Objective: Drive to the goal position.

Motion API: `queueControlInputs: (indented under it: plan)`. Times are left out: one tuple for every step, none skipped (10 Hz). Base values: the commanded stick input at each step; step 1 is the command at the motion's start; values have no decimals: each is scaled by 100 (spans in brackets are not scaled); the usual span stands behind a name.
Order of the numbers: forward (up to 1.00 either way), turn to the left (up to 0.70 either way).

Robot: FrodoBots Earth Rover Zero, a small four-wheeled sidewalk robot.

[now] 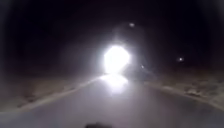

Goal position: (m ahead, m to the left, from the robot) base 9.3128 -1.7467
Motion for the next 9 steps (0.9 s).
queueControlInputs:
  plan:
    - [100, 0]
    - [100, 0]
    - [100, 0]
    - [100, 0]
    - [100, 0]
    - [100, 0]
    - [100, 0]
    - [100, 0]
    - [100, 1]
